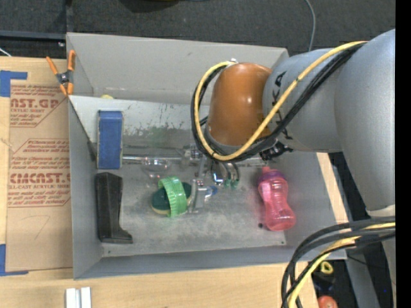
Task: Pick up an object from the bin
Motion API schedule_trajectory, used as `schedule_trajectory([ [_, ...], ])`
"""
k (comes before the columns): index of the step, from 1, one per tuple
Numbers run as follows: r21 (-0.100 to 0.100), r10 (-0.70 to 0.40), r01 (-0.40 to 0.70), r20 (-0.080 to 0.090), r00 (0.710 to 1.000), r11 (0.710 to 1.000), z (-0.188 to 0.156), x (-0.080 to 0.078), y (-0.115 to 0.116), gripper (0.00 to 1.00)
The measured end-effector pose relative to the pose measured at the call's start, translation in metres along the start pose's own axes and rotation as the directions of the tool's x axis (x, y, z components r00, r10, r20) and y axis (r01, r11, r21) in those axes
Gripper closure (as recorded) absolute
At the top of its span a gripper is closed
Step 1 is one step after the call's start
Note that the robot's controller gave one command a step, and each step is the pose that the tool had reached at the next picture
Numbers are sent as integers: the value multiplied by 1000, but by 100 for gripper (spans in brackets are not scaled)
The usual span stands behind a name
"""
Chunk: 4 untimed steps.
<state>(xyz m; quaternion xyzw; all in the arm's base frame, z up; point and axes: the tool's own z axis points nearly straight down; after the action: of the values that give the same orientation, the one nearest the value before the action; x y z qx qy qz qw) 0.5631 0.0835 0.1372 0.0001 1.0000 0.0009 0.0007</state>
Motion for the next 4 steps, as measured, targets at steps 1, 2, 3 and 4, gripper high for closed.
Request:
schedule_trajectory([
  [1,0,0,0,0,1000,1000,0,0,0,0],
  [2,-1,116,-116,1,993,993,31,-20,-42,0],
  [3,-3,85,-85,2,996,996,45,-14,-18,0],
  [4,-1,288,-288,2,958,958,66,4,-14,100],
])
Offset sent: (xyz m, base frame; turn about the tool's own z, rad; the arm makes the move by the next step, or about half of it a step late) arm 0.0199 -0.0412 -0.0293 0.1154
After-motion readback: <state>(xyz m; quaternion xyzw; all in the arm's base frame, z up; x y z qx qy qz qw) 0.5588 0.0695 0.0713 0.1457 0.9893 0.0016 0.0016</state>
